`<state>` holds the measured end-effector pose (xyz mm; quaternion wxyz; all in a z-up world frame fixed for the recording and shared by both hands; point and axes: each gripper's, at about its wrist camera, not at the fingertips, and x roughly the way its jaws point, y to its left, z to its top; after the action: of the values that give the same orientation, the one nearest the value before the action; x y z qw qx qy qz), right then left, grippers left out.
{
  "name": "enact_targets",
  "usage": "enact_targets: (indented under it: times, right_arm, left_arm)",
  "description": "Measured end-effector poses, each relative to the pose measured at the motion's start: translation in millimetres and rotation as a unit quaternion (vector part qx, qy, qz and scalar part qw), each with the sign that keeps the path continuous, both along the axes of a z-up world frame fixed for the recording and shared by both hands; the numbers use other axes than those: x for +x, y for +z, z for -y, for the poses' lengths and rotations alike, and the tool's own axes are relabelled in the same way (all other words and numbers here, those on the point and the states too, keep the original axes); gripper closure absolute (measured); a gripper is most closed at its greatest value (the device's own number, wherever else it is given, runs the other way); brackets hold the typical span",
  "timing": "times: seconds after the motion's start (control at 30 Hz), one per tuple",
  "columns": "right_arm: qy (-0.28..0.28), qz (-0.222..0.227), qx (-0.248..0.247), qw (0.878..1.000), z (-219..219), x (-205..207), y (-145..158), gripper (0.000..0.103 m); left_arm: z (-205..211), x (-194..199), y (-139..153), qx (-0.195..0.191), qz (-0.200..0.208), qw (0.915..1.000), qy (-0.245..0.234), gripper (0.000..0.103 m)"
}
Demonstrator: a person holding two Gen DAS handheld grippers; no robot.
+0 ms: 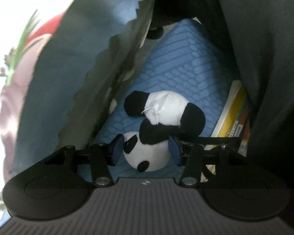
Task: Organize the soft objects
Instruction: 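Carry the panda and cup toward the pink box with both grippers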
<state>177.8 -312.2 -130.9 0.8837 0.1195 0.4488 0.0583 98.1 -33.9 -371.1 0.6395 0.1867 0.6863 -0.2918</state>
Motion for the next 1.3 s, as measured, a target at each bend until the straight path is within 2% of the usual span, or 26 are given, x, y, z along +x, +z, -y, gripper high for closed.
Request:
enact_targets:
  times: [0.17,0.33,0.53,0.7,0.9,1.07,1.3]
  right_arm:
    - [0.002,-0.004,-0.001,1.000,-0.8,4.2,-1.9,0.074]
    - [0.005,-0.004,-0.001,1.000,-2.8,4.7,-2.4,0.074]
    - [0.007,-0.004,0.000,1.000,-4.1,5.0,-3.3,0.074]
    - [0.012,-0.001,0.003,1.000,-6.5,2.6,-2.1,0.074]
    - [0.018,0.007,0.005,1.000,-8.5,-3.4,2.1,0.074]
    - [0.024,0.017,0.007,1.000,-11.7,-9.4,8.2,0.074]
    - [0.036,0.039,0.011,0.999,-19.7,-19.7,20.1,0.074]
  left_arm:
    - [3.3,0.8,-9.7,0.006,-0.005,0.9998,-0.016,0.041]
    - [0.9,3.4,-12.4,0.004,-0.007,0.9998,-0.017,0.041]
    - [5.0,-3.7,-9.5,0.006,0.009,0.9999,-0.010,0.043]
    - [8.8,-8.3,-6.1,-0.001,0.015,0.9998,0.014,0.044]
    - [6.9,-9.8,22.7,-0.021,0.038,0.9976,0.053,0.045]
    - [4.0,-8.7,55.2,-0.036,0.060,0.9925,0.100,0.045]
    - [0.4,-5.5,121.4,-0.077,0.120,0.9753,0.168,0.045]
